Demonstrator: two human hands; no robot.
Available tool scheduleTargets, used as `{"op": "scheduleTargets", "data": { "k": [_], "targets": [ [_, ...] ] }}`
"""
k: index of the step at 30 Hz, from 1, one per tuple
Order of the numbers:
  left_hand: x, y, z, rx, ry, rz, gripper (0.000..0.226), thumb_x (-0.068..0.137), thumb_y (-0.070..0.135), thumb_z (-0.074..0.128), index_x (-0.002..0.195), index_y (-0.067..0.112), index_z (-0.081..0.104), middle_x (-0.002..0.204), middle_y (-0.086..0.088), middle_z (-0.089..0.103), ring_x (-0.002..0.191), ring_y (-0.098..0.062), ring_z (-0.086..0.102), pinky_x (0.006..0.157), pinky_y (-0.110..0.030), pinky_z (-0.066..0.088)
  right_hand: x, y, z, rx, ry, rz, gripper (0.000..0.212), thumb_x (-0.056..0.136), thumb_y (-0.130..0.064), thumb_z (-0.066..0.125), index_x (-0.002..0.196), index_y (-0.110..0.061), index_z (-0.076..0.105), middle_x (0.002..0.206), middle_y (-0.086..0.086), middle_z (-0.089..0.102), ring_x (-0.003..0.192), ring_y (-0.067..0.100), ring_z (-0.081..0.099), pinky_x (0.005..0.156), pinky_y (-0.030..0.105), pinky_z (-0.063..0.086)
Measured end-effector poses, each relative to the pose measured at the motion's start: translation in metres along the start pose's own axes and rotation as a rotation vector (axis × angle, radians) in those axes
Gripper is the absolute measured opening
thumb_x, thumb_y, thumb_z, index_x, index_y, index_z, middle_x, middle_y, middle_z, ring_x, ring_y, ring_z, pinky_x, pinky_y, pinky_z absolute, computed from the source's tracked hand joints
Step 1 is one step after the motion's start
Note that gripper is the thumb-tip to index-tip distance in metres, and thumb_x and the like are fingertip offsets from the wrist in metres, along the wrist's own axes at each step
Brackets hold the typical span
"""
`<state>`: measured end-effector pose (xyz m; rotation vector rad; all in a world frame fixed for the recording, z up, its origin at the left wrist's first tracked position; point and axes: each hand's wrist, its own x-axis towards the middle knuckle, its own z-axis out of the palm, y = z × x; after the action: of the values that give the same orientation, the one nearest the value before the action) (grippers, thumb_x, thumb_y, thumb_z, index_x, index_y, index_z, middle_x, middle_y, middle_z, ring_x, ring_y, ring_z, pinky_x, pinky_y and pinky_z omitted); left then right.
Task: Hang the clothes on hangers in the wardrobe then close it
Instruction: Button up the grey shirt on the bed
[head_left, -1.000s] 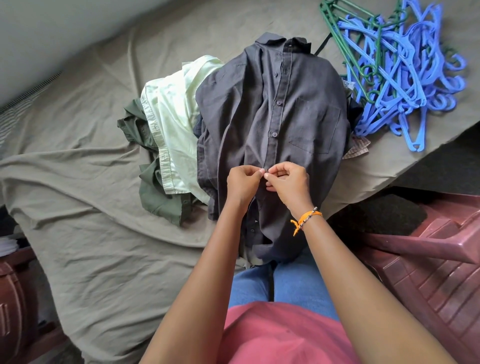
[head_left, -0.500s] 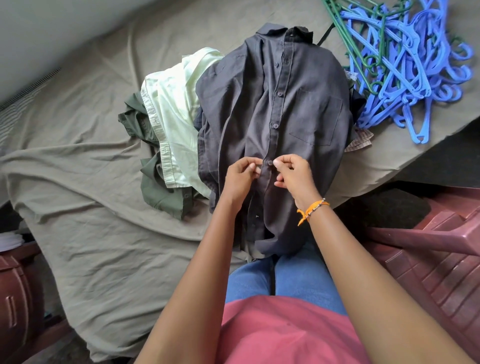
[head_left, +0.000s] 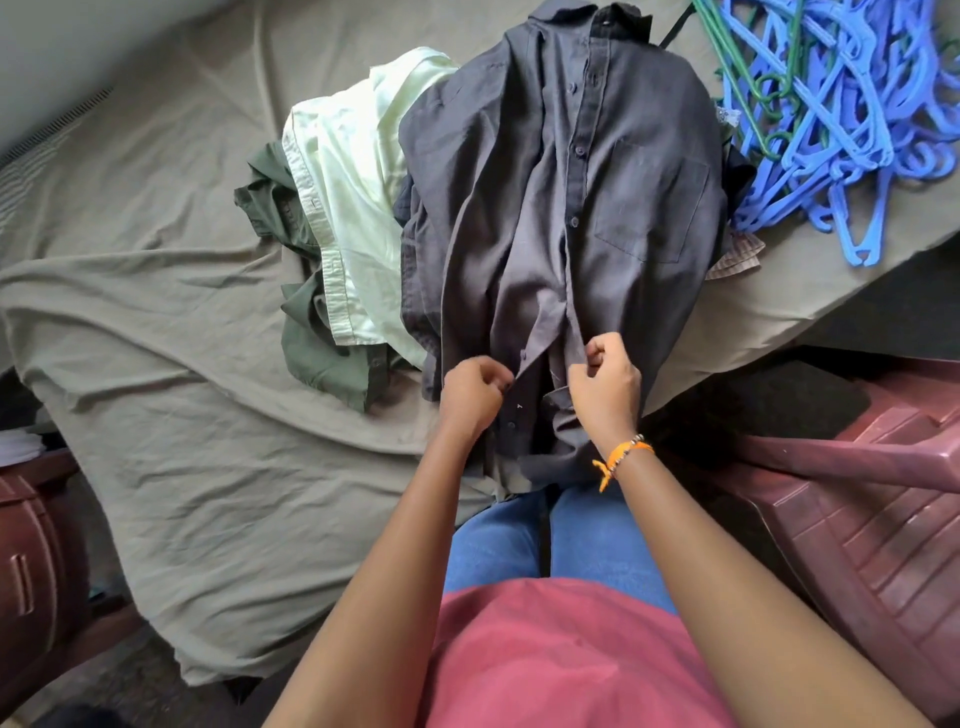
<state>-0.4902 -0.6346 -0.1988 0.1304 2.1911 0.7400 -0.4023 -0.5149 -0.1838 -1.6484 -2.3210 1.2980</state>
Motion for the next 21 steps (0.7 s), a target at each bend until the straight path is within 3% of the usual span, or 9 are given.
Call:
{"op": "scheduleTargets", "data": {
  "k": [2,3,7,9,12,17,21],
  "targets": [
    [-0.003,0.011,0.004,-0.103,0.226,0.073,0.018,0.084,0.001,0.058,0.096,0.011,0.067,0.092,-0.004,0.066,0.090,-0.018,0.061,0.085,-0.024,0.044,-0.005,0.014,-0.004,0.085,-0.001,-0.094,0.002,0.085,-0.007,0.059,0.087,-0.008,0.059,0.075,0.001,0.060,0.075,0.024,0.058,0.068,0.033,0.045],
    [-0.001,0.017,0.007,-0.136,0.249,0.112,0.017,0.085,0.003,0.059,0.100,0.011,0.065,0.092,-0.003,0.064,0.089,-0.018,0.060,0.084,-0.026,0.044,-0.007,0.017,-0.005,0.108,-0.002,-0.144,0.002,0.086,-0.007,0.060,0.085,-0.007,0.062,0.075,0.001,0.060,0.073,0.021,0.057,0.069,0.031,0.046],
    [0.007,0.027,0.016,-0.107,0.128,0.121,0.012,0.085,0.007,0.063,0.094,0.010,0.069,0.093,-0.004,0.067,0.089,-0.018,0.062,0.084,-0.028,0.048,-0.007,0.015,-0.008,0.120,0.036,-0.294,0.003,0.084,-0.003,0.066,0.083,-0.001,0.068,0.082,0.003,0.057,0.073,0.014,0.054,0.069,0.007,0.039],
    [0.007,0.030,0.019,-0.132,0.113,0.101,0.007,0.084,0.011,0.067,0.090,0.011,0.070,0.087,-0.001,0.069,0.086,-0.015,0.063,0.080,-0.023,0.047,-0.006,0.013,-0.008,0.127,-0.005,-0.240,0.004,0.083,-0.006,0.067,0.085,-0.002,0.069,0.080,0.003,0.062,0.072,0.012,0.056,0.069,0.008,0.041],
    [0.000,0.031,0.021,-0.252,0.118,0.026,0.007,0.078,0.016,0.075,0.079,0.015,0.068,0.070,0.007,0.064,0.066,-0.004,0.057,0.062,-0.009,0.040,-0.003,0.009,-0.008,0.224,-0.095,-0.079,0.008,0.080,-0.008,0.069,0.088,-0.011,0.069,0.077,-0.002,0.066,0.074,0.009,0.062,0.073,0.016,0.050],
    [-0.011,0.023,0.014,-0.483,0.094,-0.027,0.015,0.073,0.012,0.079,0.067,0.019,0.068,0.067,0.000,0.068,0.066,-0.010,0.061,0.068,-0.026,0.049,-0.010,0.002,-0.006,0.374,-0.201,0.032,0.018,0.079,-0.002,0.070,0.086,-0.018,0.065,0.080,0.001,0.067,0.077,0.010,0.065,0.070,0.017,0.051],
    [-0.020,0.021,0.010,-0.491,0.073,0.020,0.016,0.075,0.008,0.076,0.069,0.020,0.069,0.069,-0.002,0.070,0.068,-0.011,0.064,0.072,-0.028,0.052,-0.020,-0.005,-0.006,0.309,-0.099,-0.012,0.017,0.077,-0.004,0.073,0.082,-0.017,0.063,0.074,-0.004,0.065,0.067,0.000,0.063,0.062,0.009,0.050]
  ]
}}
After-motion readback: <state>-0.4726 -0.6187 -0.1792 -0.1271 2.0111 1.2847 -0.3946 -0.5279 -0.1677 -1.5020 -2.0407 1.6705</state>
